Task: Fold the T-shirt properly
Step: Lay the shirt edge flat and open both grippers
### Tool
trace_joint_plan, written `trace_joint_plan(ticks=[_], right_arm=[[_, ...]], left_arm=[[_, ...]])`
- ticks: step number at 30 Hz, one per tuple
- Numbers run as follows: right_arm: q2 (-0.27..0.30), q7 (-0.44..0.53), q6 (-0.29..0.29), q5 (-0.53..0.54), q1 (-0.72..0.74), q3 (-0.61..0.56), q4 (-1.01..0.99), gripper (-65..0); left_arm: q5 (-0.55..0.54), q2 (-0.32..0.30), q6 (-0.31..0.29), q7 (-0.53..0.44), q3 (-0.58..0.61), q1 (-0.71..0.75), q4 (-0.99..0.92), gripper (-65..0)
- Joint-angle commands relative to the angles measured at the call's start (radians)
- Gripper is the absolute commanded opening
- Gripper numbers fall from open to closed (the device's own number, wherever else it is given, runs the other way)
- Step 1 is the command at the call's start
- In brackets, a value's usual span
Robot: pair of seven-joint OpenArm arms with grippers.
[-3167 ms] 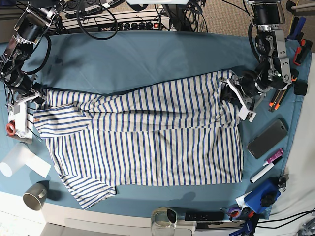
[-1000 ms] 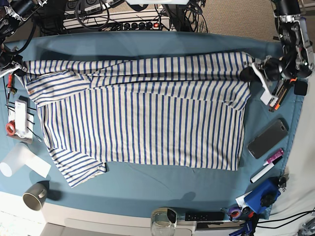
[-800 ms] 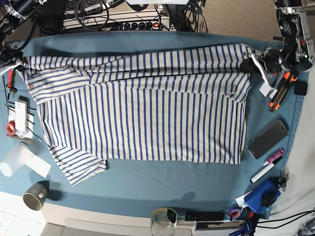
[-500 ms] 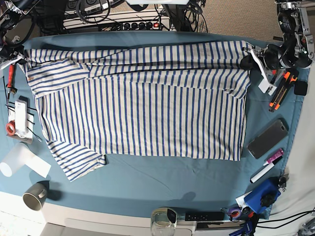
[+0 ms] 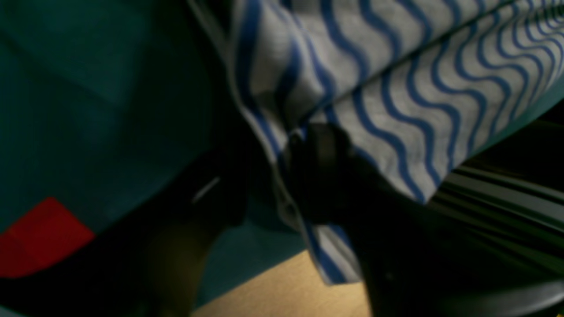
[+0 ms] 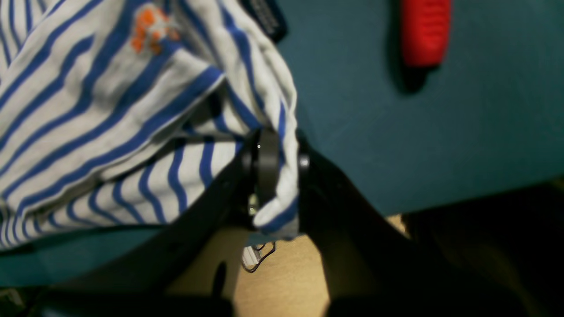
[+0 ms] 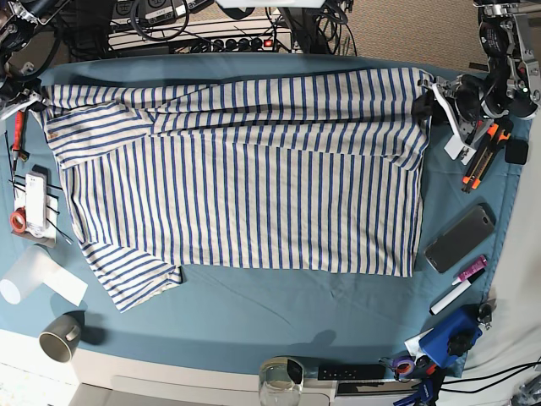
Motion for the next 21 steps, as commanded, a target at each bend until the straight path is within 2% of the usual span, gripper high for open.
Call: trace_joint_plan(ticks=[1,7,9,16,21], right_arm=[[0.032,0.014,0.004,0.017,0.003,0.008,0.018,-64.8],[0.054,0.015,0.008,0.033,0.004,0.008,0.019,-63.1],[0.069,0.015,0.026,0.036,0.004,0.008,0.019,-63.0],[0.129,0.021,0.035,0.035,0.011,0.008,0.019,-62.8],[0.126,0.008,0.036,0.084,0.017,0.008,0.018,-62.7]], left_arm=[[-0.017,-0.017,-0.001,-0.014,-0.007,-0.005,0.015,-40.6],[-0.013,-0.019,-0.002,-0.014,-0.007,-0.020,0.016,-40.6],[-0.009,-0.019,-0.001,-0.014,-0.018,-0.033,0.016,-40.6],[-0.014,-0.019,-0.002,-0.022,-0.112,-0.089,0.018,-40.4],[-0.015,-0.019,-0.001,-0.044,-0.182,-0.090,0.018,-40.4]])
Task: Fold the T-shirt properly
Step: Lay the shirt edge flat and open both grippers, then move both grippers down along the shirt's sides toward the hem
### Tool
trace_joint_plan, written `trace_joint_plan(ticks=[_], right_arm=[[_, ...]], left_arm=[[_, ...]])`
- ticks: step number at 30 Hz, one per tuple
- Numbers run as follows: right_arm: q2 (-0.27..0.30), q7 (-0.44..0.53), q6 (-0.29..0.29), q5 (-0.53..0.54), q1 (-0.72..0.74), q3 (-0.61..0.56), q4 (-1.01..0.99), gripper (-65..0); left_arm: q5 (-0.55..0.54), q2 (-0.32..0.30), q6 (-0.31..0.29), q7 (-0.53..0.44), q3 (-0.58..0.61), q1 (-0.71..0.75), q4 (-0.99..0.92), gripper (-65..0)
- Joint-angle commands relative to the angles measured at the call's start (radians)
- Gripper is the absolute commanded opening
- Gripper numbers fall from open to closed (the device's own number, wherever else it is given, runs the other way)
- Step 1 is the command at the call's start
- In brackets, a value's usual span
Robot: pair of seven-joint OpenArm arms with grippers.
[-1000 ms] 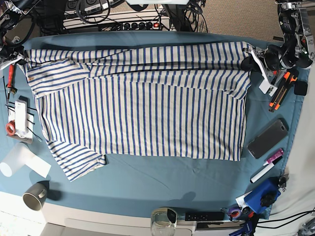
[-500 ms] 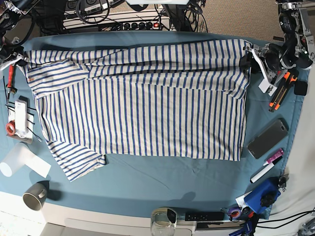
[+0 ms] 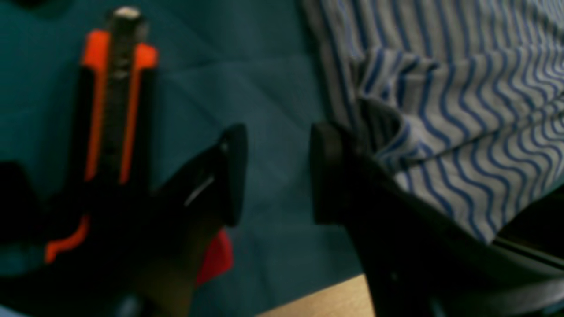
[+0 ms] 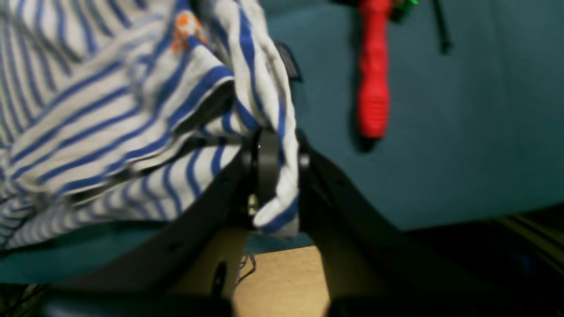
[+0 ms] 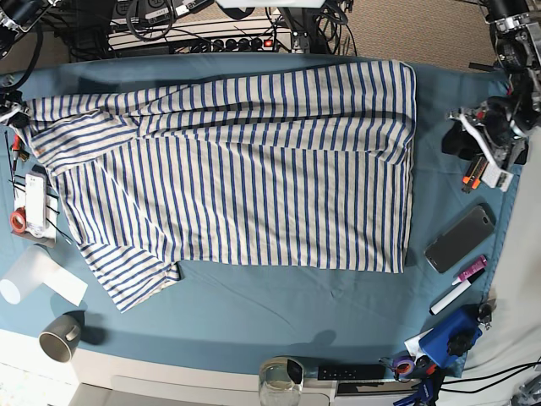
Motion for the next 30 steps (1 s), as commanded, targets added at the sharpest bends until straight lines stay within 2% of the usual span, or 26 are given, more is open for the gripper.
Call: trace_joint_plan(ticks=[1,6,10,13,15,20,23,25,27,30], right_arm=[[0.027,0.008,0.006,0.006,0.005,0.008,0.018,-61.8],[0.005,0.008,0.024,-0.007,0.004,0.008,0.018,-48.5],[-0.008,0.008,0.021,-0.002,0.003,0.008,0.018,-48.1],[-0.004,0.011,0.021,0.074,0.006,0.008,0.018,-48.1],[0.004,0.047,0.021,0.140,0.010,0.008,0.018,-48.1],[0.003,0.067,0.021,0.140,0.088,0.009,0.018,-48.1],[0.003,0.068,0.075,0.140,0.124,0.002,0.018,-48.1],[0.003,0.072,0.075,0.139,0.138,-0.016,0.018,-48.1],[0.003,0.092,0.075,0.135,0.148,-0.051,0.018,-48.1],[0.002,0.134,0.075,0.085,0.170,-0.130,0.018,-48.1]], left_arm=[[-0.016,-0.019,-0.001,-0.015,-0.011,-0.008,0.017,-40.4],[-0.018,-0.019,-0.001,-0.015,-0.011,-0.008,0.017,-40.4],[-0.019,-0.019,-0.001,-0.025,-0.011,-0.008,0.017,-40.4],[-0.019,-0.019,-0.001,-0.066,-0.011,-0.009,0.017,-40.4],[-0.019,-0.016,-0.001,-0.101,-0.012,-0.012,0.018,-40.5],[-0.039,0.010,-0.002,-0.142,-0.011,-0.065,0.021,-40.5],[-0.071,0.012,-0.064,-0.184,-0.011,-0.090,0.021,-40.5],[-0.068,0.012,-0.076,-0.184,-0.001,-0.111,0.021,-40.5],[-0.043,0.011,-0.050,-0.191,0.030,-0.133,0.021,-40.5],[0.111,0.011,0.035,-0.257,0.129,-0.164,0.017,-40.5]])
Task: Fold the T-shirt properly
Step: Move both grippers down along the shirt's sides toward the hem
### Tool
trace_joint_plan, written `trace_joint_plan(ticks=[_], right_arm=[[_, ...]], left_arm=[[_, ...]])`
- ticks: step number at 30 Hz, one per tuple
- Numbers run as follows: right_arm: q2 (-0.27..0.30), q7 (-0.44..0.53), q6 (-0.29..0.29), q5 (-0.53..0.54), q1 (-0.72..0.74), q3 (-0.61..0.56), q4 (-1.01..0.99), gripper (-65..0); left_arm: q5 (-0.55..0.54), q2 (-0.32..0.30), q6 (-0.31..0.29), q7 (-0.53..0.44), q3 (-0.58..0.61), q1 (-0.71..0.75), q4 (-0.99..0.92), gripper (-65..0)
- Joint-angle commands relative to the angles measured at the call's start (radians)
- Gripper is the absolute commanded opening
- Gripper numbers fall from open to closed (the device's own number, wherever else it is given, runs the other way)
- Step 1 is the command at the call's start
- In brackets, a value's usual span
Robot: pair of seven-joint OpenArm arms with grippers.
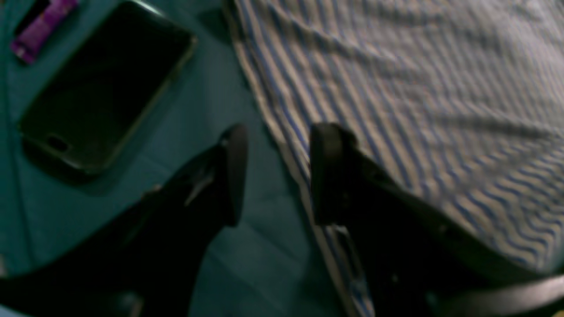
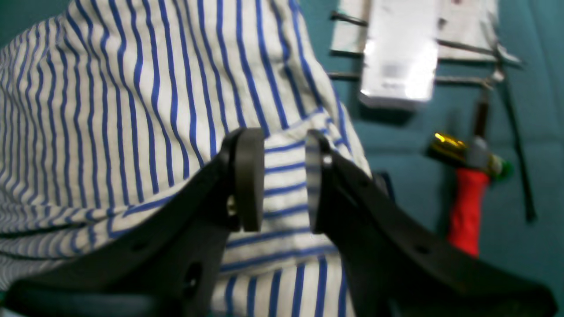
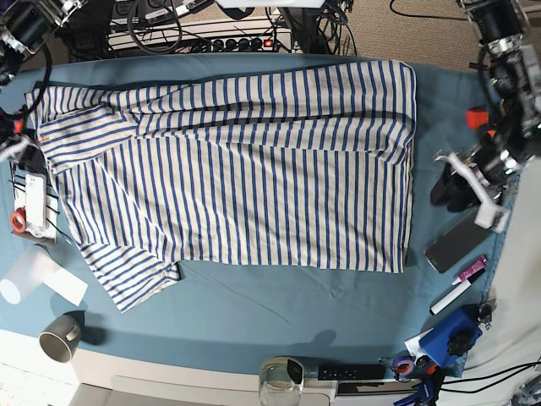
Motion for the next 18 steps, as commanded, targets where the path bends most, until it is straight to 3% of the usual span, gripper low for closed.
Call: trace_joint_plan(ticks=[1,4,7,9,11,14,18], right_arm=[[0.030,0.034,0.001,-0.005,0.024,-0.024,0.017,-48.1],[0.030,0.051,-0.026,-0.095,0.069,-0.122,0.017,-48.0],[0.030,0.051,-0.050,-0.176,0.114,-0.202,0.017,-47.5],[0.030,0.051,-0.050,-0.207,0.138,-0.241,0.017,-44.1],[0.030,0.063,-0.051,-0.234,0.159,-0.270,0.017,-42.0],[0.030,0.107,-0.061,-0.277,0.180,-0.288,0.017,-42.0],[0.030,0.170,-0.118,-0.349,0.225,-0.288,0.017,-42.0]], left_arm=[[0.033,-0.016,0.011,-0.046,0.034,-0.022,0.012,-40.5],[0.176,-0.016,0.018,-0.088,0.151,-0.057,0.010,-40.3],[0.274,-0.016,0.032,-0.090,0.250,-0.103,0.007,-31.6],[0.344,-0.016,0.085,-0.102,0.304,-0.130,-0.002,-24.9],[0.406,-0.016,0.159,-0.121,0.340,-0.154,-0.026,-22.9],[0.432,-0.016,0.230,-0.121,0.355,-0.176,-0.063,-22.9],[0.432,-0.016,0.266,-0.098,0.355,-0.180,-0.079,-22.9]])
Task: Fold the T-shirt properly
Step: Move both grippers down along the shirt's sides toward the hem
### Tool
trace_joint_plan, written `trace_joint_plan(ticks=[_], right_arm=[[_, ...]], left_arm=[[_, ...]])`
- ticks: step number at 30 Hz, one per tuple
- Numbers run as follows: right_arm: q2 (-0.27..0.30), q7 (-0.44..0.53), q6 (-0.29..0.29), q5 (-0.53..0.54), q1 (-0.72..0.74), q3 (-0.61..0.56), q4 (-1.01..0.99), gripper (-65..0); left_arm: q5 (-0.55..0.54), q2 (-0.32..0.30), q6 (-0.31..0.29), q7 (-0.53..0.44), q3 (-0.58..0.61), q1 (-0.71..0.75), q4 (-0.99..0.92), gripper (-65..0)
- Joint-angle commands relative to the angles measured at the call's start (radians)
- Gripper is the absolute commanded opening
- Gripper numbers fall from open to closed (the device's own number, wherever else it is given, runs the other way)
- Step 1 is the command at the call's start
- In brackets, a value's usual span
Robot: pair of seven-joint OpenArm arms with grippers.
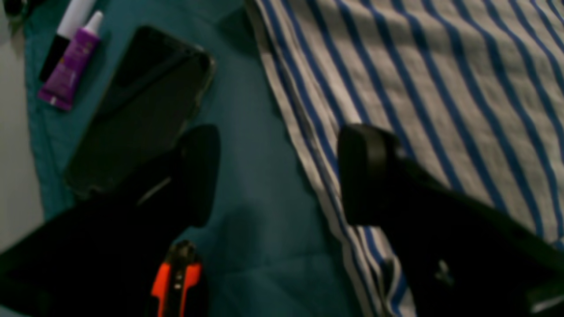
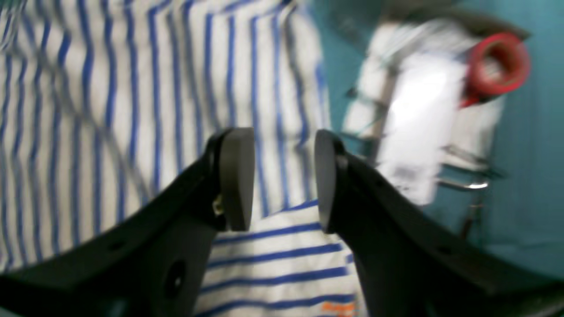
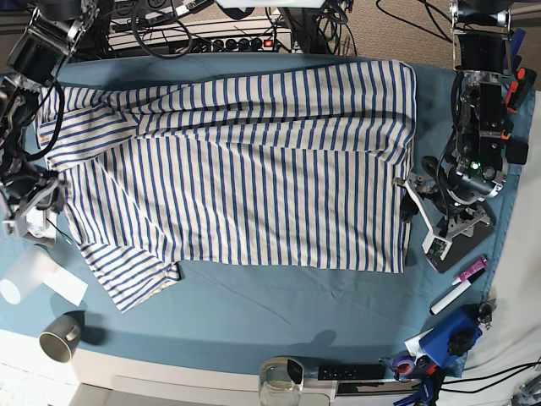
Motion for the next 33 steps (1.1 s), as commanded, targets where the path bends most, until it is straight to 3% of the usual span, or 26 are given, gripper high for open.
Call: trace_joint_plan(ticks=[1,5,9,14,21,24,28,33], right_arm=[[0.030,0.032,-0.005,-0.008,0.037,0.006,0.016,-42.0],[0.027,0.074,-0.032,-0.128,0.098,0.005,0.015,-42.0],[0.027,0.119,-0.038,-0.142,0.164,-0.037,-0.067,-42.0],[0.027,0.291,-0.038,-0.262,0.271,-0.168,-0.286,-41.8],[0.027,0.392,-0.039,-0.314,0.428,-0.338,-0.460,-41.7],[0.027,0.463,-0.041,-0.370,0.487,-0.409,-0.504,-33.9],[0.027,0.585,-0.154,-0.491,0.522,-0.495,-0.544,-31.1],[0.027,0.615,-0.316,-0.499,0.522,-0.554,-0.606,-31.2]], left_arm=[[-0.006,-0.013,0.016,-0.010,-0.004,-0.021,0.013,-22.9],[-0.005,-0.013,0.019,-0.011,-0.004,-0.021,0.013,-22.9],[0.029,-0.013,0.022,0.005,-0.005,-0.020,0.013,-22.9],[0.063,-0.013,0.048,0.015,-0.004,-0.020,0.012,-22.9],[0.099,-0.013,0.048,0.027,-0.004,-0.009,-0.002,-22.9],[0.099,-0.013,0.048,0.026,-0.004,-0.008,-0.010,-22.9],[0.099,-0.013,0.048,0.027,-0.004,-0.006,-0.013,-22.9],[0.099,-0.013,0.048,0.031,-0.004,-0.006,-0.013,-22.9]])
